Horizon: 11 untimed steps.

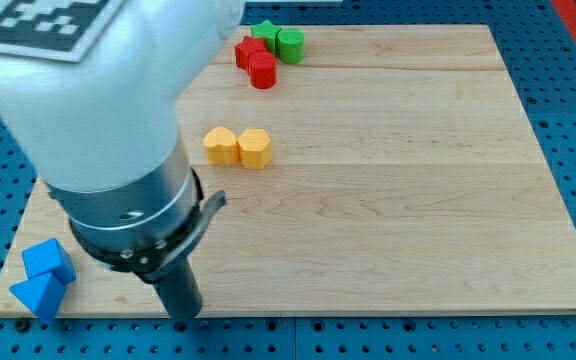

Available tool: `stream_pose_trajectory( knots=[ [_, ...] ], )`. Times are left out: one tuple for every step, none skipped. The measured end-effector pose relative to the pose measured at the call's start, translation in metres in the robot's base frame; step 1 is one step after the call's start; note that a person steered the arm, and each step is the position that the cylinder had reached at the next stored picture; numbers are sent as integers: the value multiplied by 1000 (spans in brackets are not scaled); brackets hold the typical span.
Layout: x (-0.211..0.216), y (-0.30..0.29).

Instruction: Push the blue triangle towards bottom centre

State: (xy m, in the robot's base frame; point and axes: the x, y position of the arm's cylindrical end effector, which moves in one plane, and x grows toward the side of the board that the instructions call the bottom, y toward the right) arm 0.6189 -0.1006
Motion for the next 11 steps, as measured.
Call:
stream_pose_trajectory(
  knots=[
    [0, -65],
    [-2, -46],
    [-84, -17],
    [-130, -142],
    [-126, -203],
    [-86, -204],
    [-49, -204],
    [-2, -200],
    [-2, -200],
    [-1, -191],
    [-1, -183]
  ],
)
